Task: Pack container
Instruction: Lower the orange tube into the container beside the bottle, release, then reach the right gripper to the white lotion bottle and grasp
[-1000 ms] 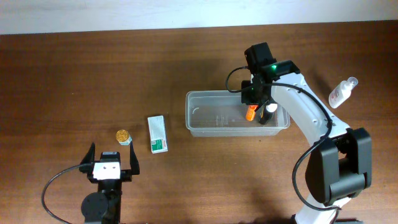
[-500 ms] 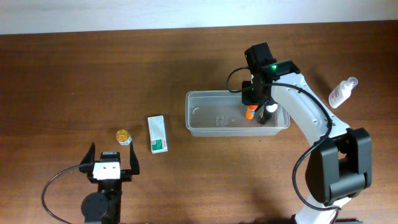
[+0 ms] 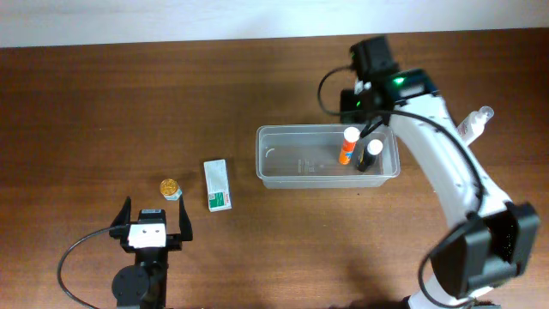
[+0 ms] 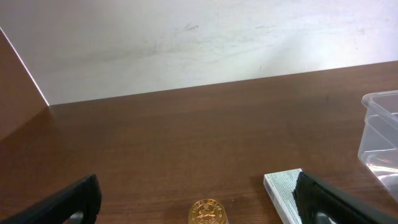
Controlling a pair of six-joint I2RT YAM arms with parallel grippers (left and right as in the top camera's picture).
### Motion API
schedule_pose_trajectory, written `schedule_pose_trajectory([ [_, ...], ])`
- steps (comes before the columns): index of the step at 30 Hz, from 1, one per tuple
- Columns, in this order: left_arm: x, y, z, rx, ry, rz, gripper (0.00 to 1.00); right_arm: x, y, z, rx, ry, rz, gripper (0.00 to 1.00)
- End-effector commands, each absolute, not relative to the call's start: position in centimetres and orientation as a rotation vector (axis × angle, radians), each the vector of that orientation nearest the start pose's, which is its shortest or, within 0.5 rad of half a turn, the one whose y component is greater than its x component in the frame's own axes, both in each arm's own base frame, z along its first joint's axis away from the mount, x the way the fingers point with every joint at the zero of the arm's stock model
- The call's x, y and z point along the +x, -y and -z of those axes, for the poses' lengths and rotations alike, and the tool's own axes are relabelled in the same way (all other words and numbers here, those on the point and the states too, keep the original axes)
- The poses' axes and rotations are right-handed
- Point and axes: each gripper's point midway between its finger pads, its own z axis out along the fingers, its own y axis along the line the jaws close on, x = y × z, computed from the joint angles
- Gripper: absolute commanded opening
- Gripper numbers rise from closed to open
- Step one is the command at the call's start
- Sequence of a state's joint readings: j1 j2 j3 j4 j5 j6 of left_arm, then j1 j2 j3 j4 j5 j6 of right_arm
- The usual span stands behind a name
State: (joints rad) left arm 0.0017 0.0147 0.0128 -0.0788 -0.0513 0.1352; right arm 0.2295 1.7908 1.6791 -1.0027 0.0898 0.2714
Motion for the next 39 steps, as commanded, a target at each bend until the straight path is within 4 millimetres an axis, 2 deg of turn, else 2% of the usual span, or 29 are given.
schedule_pose_trajectory([
  [1,24.6,-0.8,-15.7,0.087,-1.649,-0.151,0.99,43.2,-5.2,-25.2,0.139,-2.522,-0.012,0.51],
  [3,24.6,-0.8,-15.7,0.087,-1.649,-0.151,0.99,42.9,-2.7,-26.7,0.209,-2.502,0.032,0.54],
  [4,24.6,-0.8,-15.7,0.087,-1.649,-0.151,0.99,42.6,-1.2,-27.2,0.255,-2.494,0.056,0.58],
  [6,24.6,-0.8,-15.7,0.087,-1.649,-0.151,0.99,42.0,1.8,-27.6,0.344,-2.486,0.087,0.64],
  [10,24.6,-0.8,-15.7,0.087,-1.649,-0.151,0.99,40.4,8.2,-26.9,0.507,-2.511,0.146,0.68],
  [12,24.6,-0.8,-15.7,0.087,-1.649,-0.151,0.99,39.7,10.1,-26.2,0.444,-2.56,0.142,0.72],
  [15,24.6,-0.8,-15.7,0.087,-1.649,-0.151,0.99,39.1,11.0,-25.3,0.226,-2.626,0.052,0.98],
  [16,24.6,-0.8,-15.7,0.087,-1.649,-0.151,0.99,38.8,11.3,-25.0,0.159,-2.642,0.04,0.98],
  [18,24.6,-0.8,-15.7,0.087,-1.649,-0.151,0.99,38.3,12.9,-24.5,0.143,-2.659,0.068,0.98],
  [23,24.6,-0.8,-15.7,0.087,-1.649,-0.151,0.99,37.9,17.5,-23.2,0.284,-2.657,0.099,0.98],
  [27,24.6,-0.8,-15.7,0.087,-1.649,-0.151,0.99,38.5,19.8,-21.1,0.327,-2.666,0.086,0.98],
  [39,24.6,-0.8,-15.7,0.087,-1.649,-0.151,0.99,41.2,21.5,-13.9,0.225,-2.768,0.039,0.98],
])
